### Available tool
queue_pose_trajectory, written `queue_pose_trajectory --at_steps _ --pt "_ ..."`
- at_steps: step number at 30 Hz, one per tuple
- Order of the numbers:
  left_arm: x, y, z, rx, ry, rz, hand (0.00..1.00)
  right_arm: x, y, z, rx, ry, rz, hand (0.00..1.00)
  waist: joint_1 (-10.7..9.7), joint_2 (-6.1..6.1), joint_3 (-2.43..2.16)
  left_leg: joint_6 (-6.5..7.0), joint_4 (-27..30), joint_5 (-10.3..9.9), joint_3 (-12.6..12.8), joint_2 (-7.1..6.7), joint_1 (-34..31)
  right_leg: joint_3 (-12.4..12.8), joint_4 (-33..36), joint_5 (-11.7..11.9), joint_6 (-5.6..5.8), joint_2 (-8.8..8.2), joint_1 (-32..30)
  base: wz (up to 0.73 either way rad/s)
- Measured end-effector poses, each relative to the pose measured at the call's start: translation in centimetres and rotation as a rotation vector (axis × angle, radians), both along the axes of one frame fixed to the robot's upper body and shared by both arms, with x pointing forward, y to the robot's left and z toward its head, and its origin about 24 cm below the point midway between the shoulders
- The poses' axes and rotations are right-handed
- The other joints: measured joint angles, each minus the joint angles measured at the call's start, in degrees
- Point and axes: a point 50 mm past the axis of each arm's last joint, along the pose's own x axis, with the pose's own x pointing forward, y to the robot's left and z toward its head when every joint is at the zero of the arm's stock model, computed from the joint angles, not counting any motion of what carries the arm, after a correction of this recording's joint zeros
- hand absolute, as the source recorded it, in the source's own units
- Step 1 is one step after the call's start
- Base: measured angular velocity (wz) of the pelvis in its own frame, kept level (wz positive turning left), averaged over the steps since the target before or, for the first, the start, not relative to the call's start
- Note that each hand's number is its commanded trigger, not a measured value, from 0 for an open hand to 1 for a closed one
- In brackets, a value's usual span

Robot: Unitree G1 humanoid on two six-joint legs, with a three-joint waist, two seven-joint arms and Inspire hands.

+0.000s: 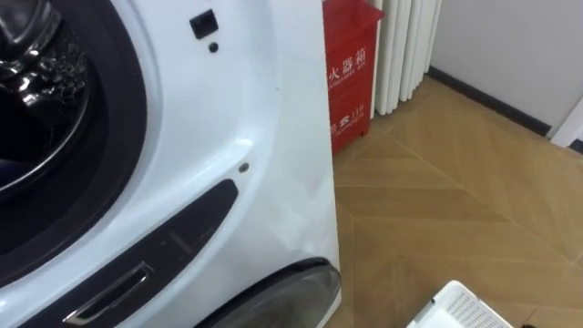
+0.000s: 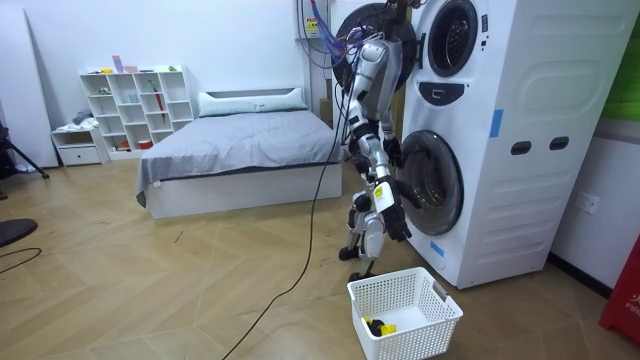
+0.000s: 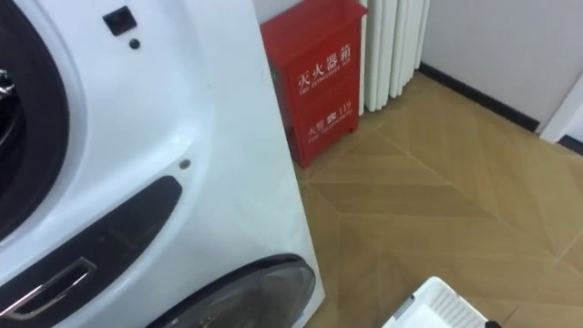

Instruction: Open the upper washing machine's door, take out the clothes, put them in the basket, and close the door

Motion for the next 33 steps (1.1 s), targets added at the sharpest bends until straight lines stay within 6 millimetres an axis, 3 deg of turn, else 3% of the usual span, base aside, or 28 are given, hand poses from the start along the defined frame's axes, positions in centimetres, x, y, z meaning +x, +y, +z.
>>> queue_pose_trajectory --at_steps 6,12,14,17,19,21,24,27,29,33 --pt "-0.5 0.3 0.1 0.005 -0.003 0.006 0.0 -2.7 -0.8 -1.6 0.159 -0.024 -0.199 0.0 0.18 -0.89 0.12 -0.03 -0.45 -0.02 -2.76 0.27 2.3 -2.34 -2.17 -0.17 -0.24 -0.25 4.2 0.19" --pt "-1.6 0.7 0.3 0.008 -0.02 0.052 0.0 -8.2 -1.3 -4.4 0.366 -0.011 -0.563 0.0 0.08 -3.4 -0.23 -0.28 -1.13 0.13 -7.18 0.05 5.76 -6.35 -3.41 -1.35 -0.53 -1.06 9.38 0.4" --pt "-2.4 1.3 0.3 0.022 -0.006 0.097 0.0 -10.8 -0.6 -5.6 0.422 0.027 -0.691 0.0 0.02 -5.01 -0.69 -0.39 -1.07 0.19 -10.11 -0.05 6.52 -8.79 -4.55 -1.84 -0.58 -1.45 11.77 0.58" --pt "-2.8 1.8 0.3 0.048 0.0 0.148 0.0 -14.0 1.4 -7.2 0.509 0.091 -0.84 0.0 1.56 -7.36 -0.5 -0.5 -1.17 0.25 -12.33 -0.13 7.82 -11.05 -5.76 -2.02 -0.65 -1.79 14.59 0.44" --pt "-3.6 1.9 0.3 0.055 0.022 0.187 0.0 -15.2 2.9 -8.0 0.561 0.138 -0.871 0.0 2.07 -8.35 -0.74 -0.51 -1.2 0.24 -13.53 -0.2 8.33 -12.3 -6.76 -2.04 -0.65 -1.94 16.19 0.32" --pt "-4.2 1.8 0.1 0.057 0.047 0.195 0.0 -16.1 4.3 -8.7 0.619 0.179 -0.877 0.0 2.89 -8.92 -0.68 -0.54 -1.19 0.21 -14.6 -0.31 8.87 -13.14 -7.95 -1.86 -0.55 -2.02 17.69 0.34" --pt "-5.5 2.1 0.0 0.063 0.091 0.247 0.0 -16.9 6.2 -9.5 0.712 0.241 -0.828 0.0 3.98 -9.77 -0.6 -0.55 -1.4 0.17 -16.55 -0.63 10.22 -14.43 -9.72 -1.84 -0.47 -2.25 20.57 0.32" --pt "-5.8 2.5 0.1 0.086 0.115 0.246 0.0 -16.3 7.0 -9.8 0.722 0.353 -0.596 0.0 5.89 -9.83 -0.53 -0.53 -1.4 0.16 -17.91 -0.86 10.26 -15.16 -10.33 -1.87 -0.36 -2.37 21.35 0.21" --pt "-5.9 2.6 0.1 0.089 0.128 0.248 0.0 -14.7 7.4 -10.0 0.686 0.457 -0.352 0.0 8.4 -9.91 -0.52 -0.54 -1.33 0.16 -18.22 -0.8 10.16 -15.46 -10.61 -1.68 -0.4 -2.28 21.52 0.06" --pt "-6.2 2.5 0.0 0.104 0.154 0.258 0.0 -12.4 8.6 -10.3 0.647 0.593 -0.024 0.0 11.02 -10.24 -0.12 -0.57 -1.19 0.15 -18.6 -0.73 10.71 -16.32 -10.96 -1.64 -0.48 -2.27 22.52 0.09"
